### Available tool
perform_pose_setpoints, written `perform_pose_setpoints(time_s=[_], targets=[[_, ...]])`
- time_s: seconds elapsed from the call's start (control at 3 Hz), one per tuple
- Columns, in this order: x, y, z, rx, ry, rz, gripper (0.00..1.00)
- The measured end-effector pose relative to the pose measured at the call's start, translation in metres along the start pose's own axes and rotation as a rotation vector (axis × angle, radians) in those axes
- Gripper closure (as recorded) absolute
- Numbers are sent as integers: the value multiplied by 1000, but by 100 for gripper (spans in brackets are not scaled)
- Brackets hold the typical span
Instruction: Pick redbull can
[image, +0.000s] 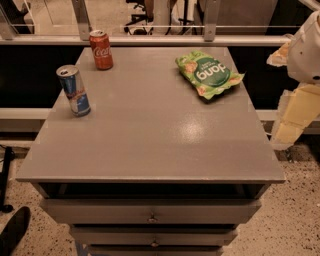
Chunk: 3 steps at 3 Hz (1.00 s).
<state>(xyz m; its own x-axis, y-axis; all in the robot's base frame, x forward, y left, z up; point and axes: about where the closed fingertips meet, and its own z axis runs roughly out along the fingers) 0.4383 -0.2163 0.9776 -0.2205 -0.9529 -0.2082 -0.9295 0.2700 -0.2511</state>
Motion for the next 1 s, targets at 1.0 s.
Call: perform_pose_setpoints(time_s=[1.0], targets=[[-75, -19, 81, -108, -277, 2, 0]])
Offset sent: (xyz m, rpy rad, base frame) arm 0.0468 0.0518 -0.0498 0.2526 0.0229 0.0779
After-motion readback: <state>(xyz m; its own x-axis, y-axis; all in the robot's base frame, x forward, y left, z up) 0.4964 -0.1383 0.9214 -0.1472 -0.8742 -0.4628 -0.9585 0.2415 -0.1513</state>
